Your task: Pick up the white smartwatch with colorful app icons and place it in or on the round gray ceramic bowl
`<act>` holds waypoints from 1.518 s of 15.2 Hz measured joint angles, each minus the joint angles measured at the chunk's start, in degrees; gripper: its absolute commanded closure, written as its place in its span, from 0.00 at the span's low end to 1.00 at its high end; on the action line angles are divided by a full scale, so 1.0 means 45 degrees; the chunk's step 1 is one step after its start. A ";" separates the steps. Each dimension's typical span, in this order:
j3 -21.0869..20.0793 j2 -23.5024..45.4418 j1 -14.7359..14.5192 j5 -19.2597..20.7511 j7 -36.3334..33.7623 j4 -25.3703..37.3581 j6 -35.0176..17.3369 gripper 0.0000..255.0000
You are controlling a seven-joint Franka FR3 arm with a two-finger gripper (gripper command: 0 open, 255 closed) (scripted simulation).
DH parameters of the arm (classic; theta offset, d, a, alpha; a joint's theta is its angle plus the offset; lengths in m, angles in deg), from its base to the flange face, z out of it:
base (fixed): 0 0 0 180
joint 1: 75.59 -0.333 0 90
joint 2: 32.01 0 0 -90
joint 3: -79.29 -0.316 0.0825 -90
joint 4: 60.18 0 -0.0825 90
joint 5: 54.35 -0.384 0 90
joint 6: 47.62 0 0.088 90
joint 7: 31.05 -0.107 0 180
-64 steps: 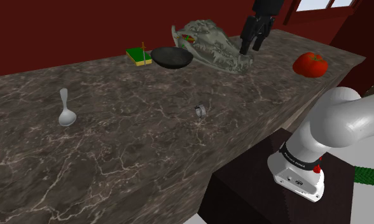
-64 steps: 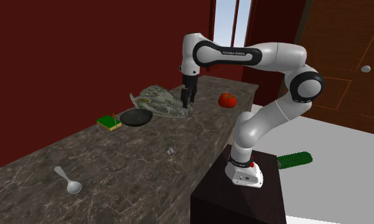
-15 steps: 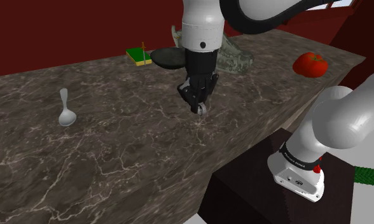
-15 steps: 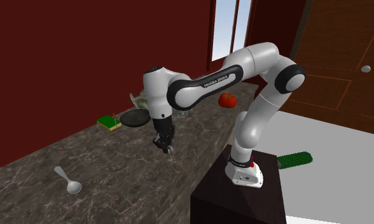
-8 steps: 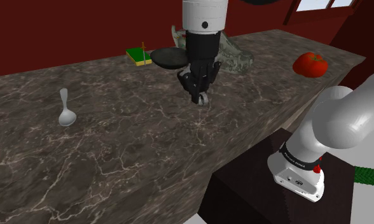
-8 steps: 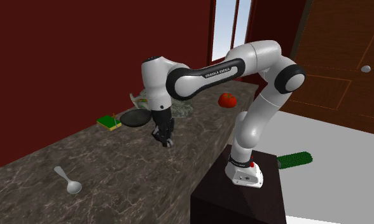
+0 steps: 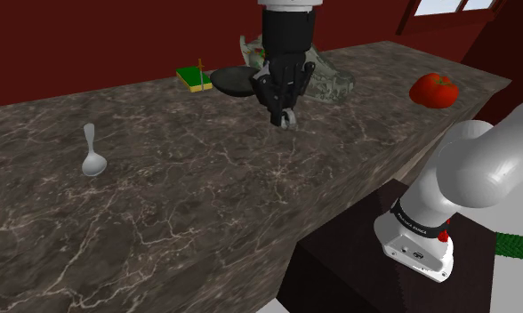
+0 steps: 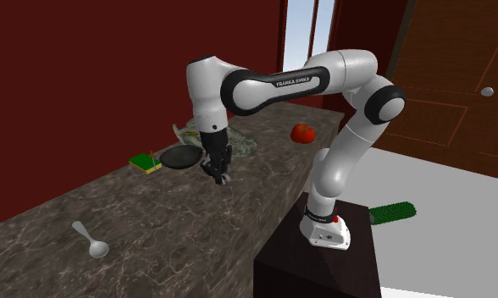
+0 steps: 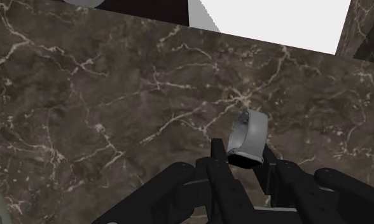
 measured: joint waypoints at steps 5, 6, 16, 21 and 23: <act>0.0069 0.0117 0.0041 0.0081 -0.0123 0.0902 0.0784 1.00; 0.0138 0.0263 0.0112 0.0176 -0.0022 0.1069 0.0833 1.00; 0.1047 0.3183 0.1186 0.1707 0.1544 0.3653 0.0933 1.00; 0.1433 0.4914 0.1621 0.2447 0.2263 0.5388 0.1121 1.00; 0.1530 0.5753 0.1722 0.2754 0.2445 0.6430 0.1389 1.00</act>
